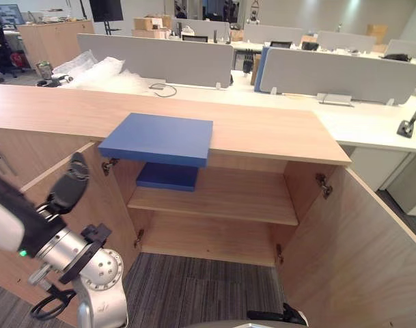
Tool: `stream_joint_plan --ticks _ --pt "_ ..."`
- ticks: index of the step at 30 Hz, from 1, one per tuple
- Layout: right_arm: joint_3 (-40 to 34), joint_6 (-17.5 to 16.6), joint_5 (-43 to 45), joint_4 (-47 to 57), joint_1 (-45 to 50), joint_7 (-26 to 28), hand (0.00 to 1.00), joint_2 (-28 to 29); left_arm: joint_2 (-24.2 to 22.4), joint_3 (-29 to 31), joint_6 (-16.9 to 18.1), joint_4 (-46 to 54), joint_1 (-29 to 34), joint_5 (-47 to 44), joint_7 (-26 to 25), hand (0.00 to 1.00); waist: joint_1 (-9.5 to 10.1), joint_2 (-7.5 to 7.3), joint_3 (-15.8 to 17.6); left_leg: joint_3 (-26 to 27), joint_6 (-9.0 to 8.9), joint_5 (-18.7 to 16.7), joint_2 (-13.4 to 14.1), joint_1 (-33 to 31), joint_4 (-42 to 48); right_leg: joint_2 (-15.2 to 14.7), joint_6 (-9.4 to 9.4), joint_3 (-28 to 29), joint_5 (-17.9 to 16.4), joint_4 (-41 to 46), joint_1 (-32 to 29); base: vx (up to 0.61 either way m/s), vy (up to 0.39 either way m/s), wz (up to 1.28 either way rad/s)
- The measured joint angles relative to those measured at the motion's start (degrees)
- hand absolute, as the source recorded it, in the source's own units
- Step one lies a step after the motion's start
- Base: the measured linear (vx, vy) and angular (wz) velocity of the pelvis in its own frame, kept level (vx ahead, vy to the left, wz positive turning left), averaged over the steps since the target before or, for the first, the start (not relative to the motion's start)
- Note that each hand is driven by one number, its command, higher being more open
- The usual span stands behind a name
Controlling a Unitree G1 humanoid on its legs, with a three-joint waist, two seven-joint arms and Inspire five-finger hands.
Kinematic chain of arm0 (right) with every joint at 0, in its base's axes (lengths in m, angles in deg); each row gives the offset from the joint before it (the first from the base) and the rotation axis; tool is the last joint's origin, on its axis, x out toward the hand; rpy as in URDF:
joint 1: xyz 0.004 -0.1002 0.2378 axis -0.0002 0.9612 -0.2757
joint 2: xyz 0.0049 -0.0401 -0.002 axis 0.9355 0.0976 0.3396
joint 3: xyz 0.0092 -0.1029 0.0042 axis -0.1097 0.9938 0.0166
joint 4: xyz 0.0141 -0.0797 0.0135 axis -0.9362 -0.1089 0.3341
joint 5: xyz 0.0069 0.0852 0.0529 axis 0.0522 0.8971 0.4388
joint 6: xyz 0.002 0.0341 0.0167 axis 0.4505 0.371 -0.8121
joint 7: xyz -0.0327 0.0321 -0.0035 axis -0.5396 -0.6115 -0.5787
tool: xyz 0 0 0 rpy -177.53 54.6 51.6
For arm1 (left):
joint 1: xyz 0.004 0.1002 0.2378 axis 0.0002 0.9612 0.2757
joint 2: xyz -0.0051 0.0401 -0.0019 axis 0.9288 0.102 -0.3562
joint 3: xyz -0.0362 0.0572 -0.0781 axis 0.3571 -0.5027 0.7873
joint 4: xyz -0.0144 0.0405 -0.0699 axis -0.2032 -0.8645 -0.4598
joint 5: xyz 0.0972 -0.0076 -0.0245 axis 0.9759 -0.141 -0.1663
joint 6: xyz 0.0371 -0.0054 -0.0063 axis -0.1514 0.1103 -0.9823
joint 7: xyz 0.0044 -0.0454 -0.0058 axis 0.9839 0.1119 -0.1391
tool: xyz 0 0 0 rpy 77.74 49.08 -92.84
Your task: Walk over to the cabinet, pick up the folder, carry it to the office cabinet, place the folder inside the office cabinet, then close the office cabinet door
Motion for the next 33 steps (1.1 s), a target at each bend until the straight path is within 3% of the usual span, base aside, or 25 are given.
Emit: stream_joint_plan --ticks 2,3,5,6,7,9,10,13,16,18,19,21,23,24,25,26,29,33 --pt "-0.9 0.0 -0.6 -0.7 -1.0 0.0 1.00 -0.2 -0.2 1.5 0.0 0.2 -0.1 -1.0 -2.7 1.00 -0.23 0.49 0.0 -1.9 0.18 -0.5 1.1 -0.9 0.8 0.8 3.48 -0.2 -5.2 -3.4 -2.2 -0.04 0.041 0.41" --pt "-2.2 0.0 -0.7 -1.0 -1.4 0.0 1.00 -0.2 -0.3 1.5 0.0 0.1 -0.1 -1.3 -3.3 1.00 -0.30 0.82 0.2 -2.7 0.17 -0.7 1.7 -1.2 1.1 1.6 4.23 -0.2 -5.3 -7.0 -2.6 -0.04 -0.022 0.50" --pt "-2.5 0.2 -0.6 -1.2 -1.8 -0.8 1.00 0.0 -0.4 2.4 0.0 0.1 -0.1 -1.8 -3.8 1.00 -0.60 0.79 0.5 -4.4 -0.81 -1.7 1.7 -1.5 2.1 2.8 5.35 -0.2 -3.3 -18.5 -1.8 0.00 -0.117 0.44" --pt "-2.0 0.2 -0.7 -1.1 -1.8 -1.0 1.00 0.5 -0.3 2.9 0.0 0.8 -0.1 -1.9 -4.3 1.00 -0.67 -0.27 0.8 -5.1 -1.62 -2.5 0.4 -1.4 2.7 2.5 4.97 -0.2 -1.1 -24.2 -1.4 0.03 -0.174 0.40" --pt "-2.0 0.3 -0.4 -1.1 -1.9 -0.8 1.00 0.3 -0.4 2.8 -0.1 1.0 -0.1 -1.9 -4.9 1.00 -1.07 -0.24 1.0 -5.8 -1.90 -2.7 0.1 -1.4 2.9 2.5 6.73 0.3 -0.9 -23.8 -1.3 0.08 -0.204 0.42" --pt "-0.6 0.3 -0.5 -1.2 -2.3 -0.8 1.00 -0.8 -0.5 3.0 0.0 3.2 0.0 -1.9 -5.6 1.00 -1.19 1.74 0.6 -7.9 -2.81 -3.5 2.0 -1.3 3.0 4.5 6.19 -1.9 -2.2 -24.7 -0.5 0.14 -0.227 0.26" --pt "0.6 0.2 -0.5 -1.2 -2.7 -0.9 1.00 -1.3 -0.5 3.8 0.1 5.0 -0.1 -1.8 -6.3 1.00 -1.11 2.94 0.6 -8.1 -4.15 -4.2 4.3 -1.6 3.7 6.8 5.63 -2.8 -2.5 -26.0 0.3 0.13 -0.215 0.01" --pt "0.7 -0.1 -0.1 -1.2 -3.3 -1.7 1.00 -1.5 -0.5 3.6 1.6 6.8 -0.4 -1.6 -6.7 1.00 -1.01 4.79 0.4 -9.5 -5.75 -9.9 9.4 -5.5 12.6 13.0 4.30 -6.1 -2.2 -30.9 3.9 0.18 -0.247 0.18" --pt "0.8 -0.8 2.2 -1.0 -3.4 -2.7 1.00 -1.4 -0.4 0.5 2.1 6.5 -0.5 -2.0 -5.5 1.00 -1.10 5.48 1.5 -8.2 -4.57 -13.5 12.0 -12.2 29.0 16.8 3.70 -9.3 -2.6 -34.8 8.7 0.20 -0.166 0.38" --pt "1.0 -0.9 2.4 -1.0 -3.1 -3.0 1.00 -1.4 -0.3 -0.1 2.1 6.5 -0.5 -3.1 -4.7 1.00 -0.39 6.07 1.9 -4.8 -3.83 -13.2 13.5 -14.4 36.6 18.1 3.65 -9.5 -2.6 -37.2 11.5 0.20 -0.070 0.09" --pt "1.5 -0.9 2.4 -1.1 -3.3 -3.1 1.00 -1.4 -0.3 0.1 2.2 6.5 -0.5 -3.3 -4.5 1.00 -0.14 5.95 2.0 -3.4 -1.81 -12.0 13.6 -16.6 42.4 18.4 3.52 -9.3 -2.5 -39.1 13.7 0.22 -0.003 -0.10" --pt "2.4 -0.8 2.7 -1.1 -3.2 -3.2 1.00 -1.4 -0.3 0.3 2.5 6.4 -0.3 -3.4 -4.6 1.00 1.14 5.29 2.7 -2.7 -1.86 -15.5 12.5 -18.5 45.2 17.3 3.47 -8.0 -2.5 -40.1 15.6 0.23 0.058 -0.24" --pt "2.4 -0.7 3.0 -1.3 -3.4 -3.2 1.00 -1.4 -0.4 1.2 2.9 6.4 -0.3 -3.4 -4.5 1.00 2.56 5.22 3.4 -4.4 -1.70 -18.3 7.5 -19.8 37.8 14.3 3.66 -6.3 -2.5 -39.4 15.5 0.25 0.220 -0.38" --pt "2.4 -0.7 3.0 -1.3 -3.4 -3.1 1.00 -1.4 -0.4 1.4 3.1 6.5 -0.3 -3.4 -4.5 1.00 2.83 5.38 3.4 -5.4 -1.46 -17.7 6.6 -19.5 34.1 13.6 4.03 -6.0 -2.5 -39.0 15.4 0.26 0.298 -0.39" --pt "2.4 -0.7 3.0 -1.2 -3.2 -2.9 1.00 -1.6 -0.4 2.1 3.4 6.8 -0.1 -3.3 -4.5 1.00 2.97 6.94 2.5 -8.4 -2.59 -10.2 5.9 -18.0 25.7 13.4 5.99 -5.7 -3.0 -38.1 15.5 0.24 0.256 -0.36" --pt "2.4 -0.7 2.9 -1.5 -3.3 -2.6 1.00 -0.4 0.1 3.4 3.3 6.5 -0.2 -3.3 -4.4 1.00 2.92 4.91 2.6 -8.0 -4.01 -10.9 4.0 -16.4 25.8 11.2 7.93 -5.1 -4.4 -37.9 16.3 0.25 0.240 -0.29" --pt "3.6 -0.9 2.8 -1.7 -3.4 -1.2 1.00 2.5 -0.5 3.1 2.7 6.3 -0.3 -3.4 -4.1 1.00 2.74 2.45 2.3 -7.0 -2.97 -11.5 2.6 -15.2 25.4 9.2 7.62 -5.1 -3.9 -37.9 17.0 0.20 0.141 -0.10" --pt "4.0 -1.0 2.7 -1.0 -2.4 -0.6 1.00 3.0 -0.4 2.1 2.4 5.9 0.5 -3.3 -2.9 1.00 2.77 1.64 1.6 -6.5 -2.73 -11.5 2.0 -12.2 21.8 8.6 7.55 -5.5 -3.2 -38.7 18.2 0.07 0.004 -0.05"
